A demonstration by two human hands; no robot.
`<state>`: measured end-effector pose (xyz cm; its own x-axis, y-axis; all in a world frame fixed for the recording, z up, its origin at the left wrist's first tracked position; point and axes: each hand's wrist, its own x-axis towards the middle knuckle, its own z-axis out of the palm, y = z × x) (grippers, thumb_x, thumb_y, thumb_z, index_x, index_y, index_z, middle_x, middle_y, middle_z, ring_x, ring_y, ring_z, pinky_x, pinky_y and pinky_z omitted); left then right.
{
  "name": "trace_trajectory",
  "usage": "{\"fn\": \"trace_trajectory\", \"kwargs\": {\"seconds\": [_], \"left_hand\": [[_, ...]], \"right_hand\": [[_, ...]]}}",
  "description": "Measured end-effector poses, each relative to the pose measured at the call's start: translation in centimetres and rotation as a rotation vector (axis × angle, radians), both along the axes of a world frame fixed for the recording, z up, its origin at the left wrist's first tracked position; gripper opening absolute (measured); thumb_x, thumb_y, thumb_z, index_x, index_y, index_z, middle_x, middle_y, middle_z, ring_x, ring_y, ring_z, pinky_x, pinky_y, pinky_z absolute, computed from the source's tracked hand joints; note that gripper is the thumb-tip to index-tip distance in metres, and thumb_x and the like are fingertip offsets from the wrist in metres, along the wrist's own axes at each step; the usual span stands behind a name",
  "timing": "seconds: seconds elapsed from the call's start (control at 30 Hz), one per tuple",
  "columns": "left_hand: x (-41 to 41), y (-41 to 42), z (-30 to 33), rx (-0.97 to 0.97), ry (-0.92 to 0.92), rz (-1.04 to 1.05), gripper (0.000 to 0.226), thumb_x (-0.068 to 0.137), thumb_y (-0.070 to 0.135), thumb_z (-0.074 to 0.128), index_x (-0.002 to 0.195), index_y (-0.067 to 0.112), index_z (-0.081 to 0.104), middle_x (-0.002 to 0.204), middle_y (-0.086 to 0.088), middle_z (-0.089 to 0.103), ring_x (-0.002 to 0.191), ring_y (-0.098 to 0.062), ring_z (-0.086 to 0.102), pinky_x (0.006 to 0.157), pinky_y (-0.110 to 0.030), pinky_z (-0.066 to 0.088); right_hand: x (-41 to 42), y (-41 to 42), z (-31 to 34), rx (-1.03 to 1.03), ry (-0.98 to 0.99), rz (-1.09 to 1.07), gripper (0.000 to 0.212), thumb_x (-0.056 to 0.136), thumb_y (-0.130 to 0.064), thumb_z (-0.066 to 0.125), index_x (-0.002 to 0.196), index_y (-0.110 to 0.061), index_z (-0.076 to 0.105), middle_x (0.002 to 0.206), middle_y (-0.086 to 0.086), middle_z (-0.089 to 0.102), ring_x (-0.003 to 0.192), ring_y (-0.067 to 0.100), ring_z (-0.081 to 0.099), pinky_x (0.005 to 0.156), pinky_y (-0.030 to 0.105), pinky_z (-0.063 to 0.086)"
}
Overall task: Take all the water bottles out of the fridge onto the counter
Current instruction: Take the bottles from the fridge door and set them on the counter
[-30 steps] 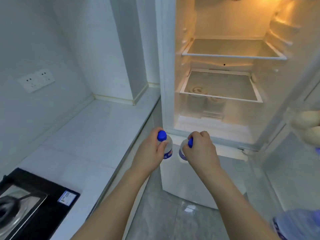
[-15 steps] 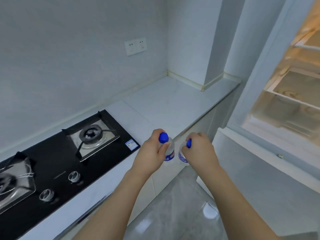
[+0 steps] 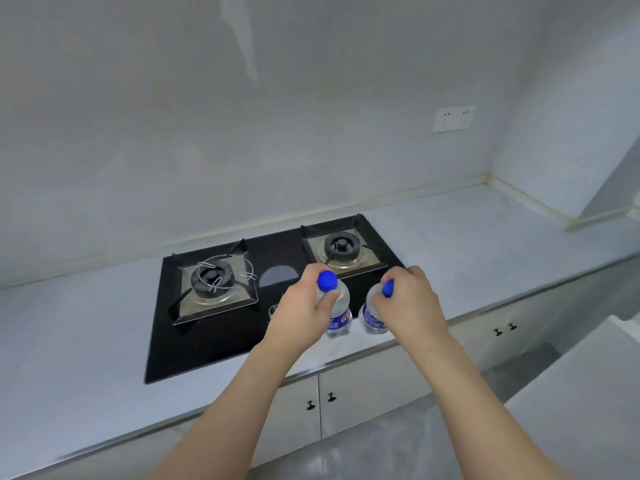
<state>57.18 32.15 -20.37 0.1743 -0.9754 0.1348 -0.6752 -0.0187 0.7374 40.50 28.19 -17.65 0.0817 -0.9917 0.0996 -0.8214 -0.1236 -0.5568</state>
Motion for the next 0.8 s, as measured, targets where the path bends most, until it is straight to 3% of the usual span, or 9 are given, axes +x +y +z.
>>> {"fn": "trace_trajectory", "kwargs": {"seconds": [0.1,0.23,0.4,0.47,0.6,0.73,0.8], "left_hand": [[5.0,3.3,0.3,-0.008,0.006,0.076,0.022,0.097,0.032,0.053,0.115,0.035,0.041,0.089,0.005,0.061,0.07,-0.016,0.06,0.068,-0.038,0.054],[11.2,7.5,0.7,-0.019,0.014,0.184,0.025,0.097,0.033,0.054,0.119,0.033,0.042,0.093,0.008,0.06,0.068,-0.008,0.056,0.06,-0.019,0.046],[17.7,12.2,0.4,-0.035,0.024,0.348,0.025,0.096,0.034,0.055,0.119,0.031,0.044,0.084,0.012,0.056,0.055,-0.007,0.047,0.051,-0.014,0.032],[20.1,13.6,-0.1,-0.031,0.054,0.418,0.024,0.096,0.032,0.055,0.118,0.031,0.044,0.087,0.008,0.059,0.056,-0.008,0.047,0.053,-0.019,0.036],[23.2,15.1,-0.8,-0.027,0.104,0.517,0.023,0.095,0.03,0.055,0.113,0.035,0.042,0.104,-0.001,0.065,0.074,-0.023,0.06,0.072,-0.044,0.055],[26.1,15.0,-1.2,-0.021,0.133,0.605,0.021,0.096,0.027,0.053,0.114,0.033,0.043,0.102,-0.003,0.063,0.072,-0.022,0.061,0.072,-0.046,0.056],[27.7,14.7,-1.4,-0.011,0.134,0.648,0.021,0.096,0.027,0.053,0.115,0.032,0.043,0.105,-0.001,0.063,0.077,-0.02,0.061,0.07,-0.04,0.056]], "right_hand": [[5.3,2.0,0.2,-0.012,-0.005,0.072,0.016,0.087,-0.015,0.058,0.102,-0.011,0.061,0.115,0.007,0.05,0.083,0.026,0.056,0.072,0.029,0.041],[12.3,4.7,0.6,-0.011,0.002,0.185,0.016,0.089,-0.019,0.058,0.104,-0.013,0.058,0.113,0.004,0.049,0.08,0.021,0.057,0.069,0.027,0.045],[20.0,7.0,1.0,-0.016,0.032,0.347,0.02,0.09,-0.02,0.058,0.109,-0.014,0.058,0.113,0.004,0.048,0.079,0.019,0.056,0.068,0.026,0.043],[22.7,7.5,0.9,-0.021,0.045,0.415,0.021,0.091,-0.021,0.059,0.111,-0.015,0.057,0.114,0.004,0.047,0.077,0.015,0.053,0.067,0.022,0.039],[27.4,7.5,0.4,-0.025,0.063,0.504,0.021,0.09,-0.021,0.061,0.11,-0.015,0.059,0.111,0.003,0.048,0.079,0.014,0.053,0.069,0.021,0.041],[32.6,6.3,-0.6,-0.03,0.082,0.564,0.006,0.085,-0.02,0.061,0.089,-0.017,0.057,0.1,0.002,0.053,0.072,0.015,0.052,0.061,0.022,0.04],[34.8,5.2,-0.7,-0.024,0.101,0.591,0.008,0.083,-0.02,0.061,0.09,-0.016,0.058,0.098,0.004,0.056,0.073,0.016,0.054,0.062,0.024,0.043]]}}
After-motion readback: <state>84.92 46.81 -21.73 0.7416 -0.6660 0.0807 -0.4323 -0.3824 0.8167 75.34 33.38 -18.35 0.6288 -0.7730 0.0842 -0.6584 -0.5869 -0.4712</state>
